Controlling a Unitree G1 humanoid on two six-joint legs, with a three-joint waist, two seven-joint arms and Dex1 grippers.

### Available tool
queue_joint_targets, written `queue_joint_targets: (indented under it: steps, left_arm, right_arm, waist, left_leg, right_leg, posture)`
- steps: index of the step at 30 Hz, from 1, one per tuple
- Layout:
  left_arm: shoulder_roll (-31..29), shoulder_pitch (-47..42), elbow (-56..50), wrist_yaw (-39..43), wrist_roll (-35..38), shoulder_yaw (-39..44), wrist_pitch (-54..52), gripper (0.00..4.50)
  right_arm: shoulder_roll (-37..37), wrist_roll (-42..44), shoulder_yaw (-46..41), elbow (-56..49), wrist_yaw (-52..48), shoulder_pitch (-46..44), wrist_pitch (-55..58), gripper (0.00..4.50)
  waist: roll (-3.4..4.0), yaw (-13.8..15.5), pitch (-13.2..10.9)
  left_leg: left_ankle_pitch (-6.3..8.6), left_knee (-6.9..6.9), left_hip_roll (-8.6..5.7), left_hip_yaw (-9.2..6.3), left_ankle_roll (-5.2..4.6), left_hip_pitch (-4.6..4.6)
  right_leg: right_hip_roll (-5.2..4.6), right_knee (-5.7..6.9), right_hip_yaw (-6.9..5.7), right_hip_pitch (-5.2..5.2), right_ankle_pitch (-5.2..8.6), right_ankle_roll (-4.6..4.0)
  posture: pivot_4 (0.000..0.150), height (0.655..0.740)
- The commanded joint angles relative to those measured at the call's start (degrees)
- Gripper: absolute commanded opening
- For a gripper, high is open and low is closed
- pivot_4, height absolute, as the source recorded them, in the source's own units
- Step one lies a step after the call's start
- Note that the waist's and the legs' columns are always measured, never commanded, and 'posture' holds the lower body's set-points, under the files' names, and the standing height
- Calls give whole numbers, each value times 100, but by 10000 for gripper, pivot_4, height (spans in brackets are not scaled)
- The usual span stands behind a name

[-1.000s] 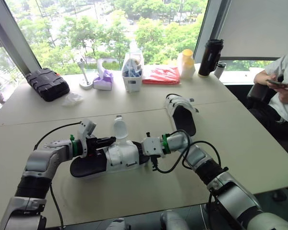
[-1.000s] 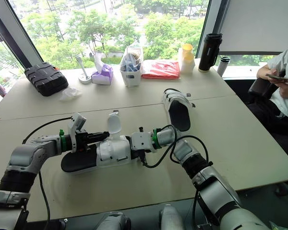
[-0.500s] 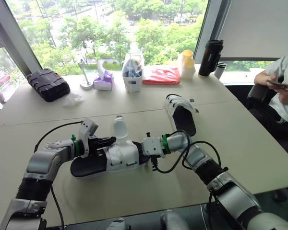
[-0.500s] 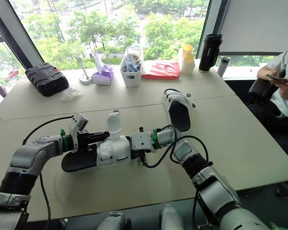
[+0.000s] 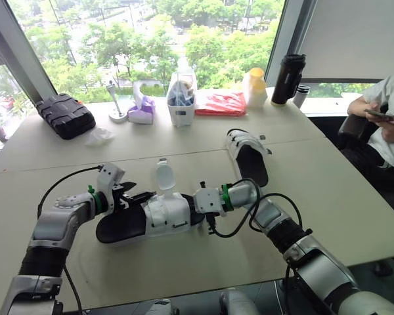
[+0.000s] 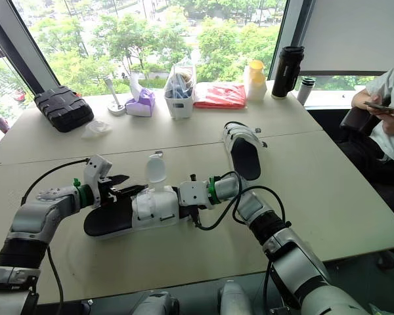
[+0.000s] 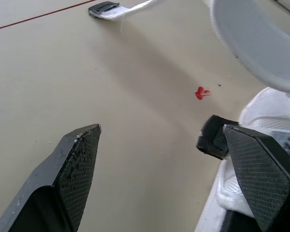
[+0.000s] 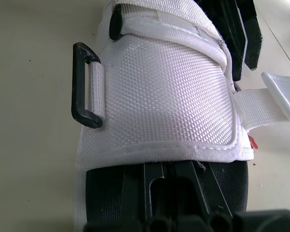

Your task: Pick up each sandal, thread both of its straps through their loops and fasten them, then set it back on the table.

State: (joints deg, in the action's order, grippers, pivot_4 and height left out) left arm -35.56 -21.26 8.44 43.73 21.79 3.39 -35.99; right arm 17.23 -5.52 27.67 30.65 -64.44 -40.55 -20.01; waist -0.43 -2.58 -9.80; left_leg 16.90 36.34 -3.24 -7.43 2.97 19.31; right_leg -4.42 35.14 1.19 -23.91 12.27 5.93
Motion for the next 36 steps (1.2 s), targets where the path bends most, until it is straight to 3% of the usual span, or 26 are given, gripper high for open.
queue_joint_targets:
  steps: [1, 10, 14, 24, 28, 36]
  left_arm:
    - [124, -41, 226, -179, -117, 99, 179, 43317]
    - [965, -585, 333, 98, 1708, 1548, -133, 43317]
    - [947, -721, 400, 207, 1951, 1488, -606, 43317]
    - [897, -1025, 1163, 467, 1661, 921, -1055, 43317]
    - [1019, -1306, 1538, 632, 1874, 984, -1358, 43317]
    - [1294, -2476, 3308, 585, 1826, 1239, -1548, 43317]
  right_arm:
    - [19, -299, 186, 234, 1, 164, 162, 0]
    - [6, -311, 190, 240, 11, 158, 159, 0]
    - [10, -323, 187, 267, 25, 141, 153, 0]
    - [18, -322, 169, 267, 50, 128, 167, 0]
    - [41, -337, 168, 280, 71, 130, 152, 0]
    - [47, -354, 168, 279, 116, 109, 163, 0]
  waist:
    - [-1, 2, 0]
    - [-17, 0, -6]
    - [-16, -12, -5]
    - [-20, -10, -5]
    - [-21, -5, -5]
    - [-28, -13, -3]
  left_leg:
    - [0, 0, 0, 0, 0, 1]
    - [-4, 0, 2, -1, 6, 10]
    - [-4, -4, 1, 2, 7, 8]
    - [-6, -4, -2, 1, 10, 8]
    - [-7, -5, -2, 0, 12, 8]
    - [-9, -6, -4, -1, 16, 9]
  right_leg:
    - [0, 0, 0, -1, 0, 0]
    - [1, 0, -3, -13, -2, -1]
    - [2, 0, -1, -13, -1, 0]
    - [3, 0, -1, -13, -2, -1]
    - [3, 0, -2, -14, -2, -1]
    - [4, 0, -4, -15, -2, 1]
  posture:
    - [1500, 7400]
    - [1500, 7400]
    - [1500, 7400]
    - [1500, 7400]
    - [1500, 7400]
    - [1500, 7400]
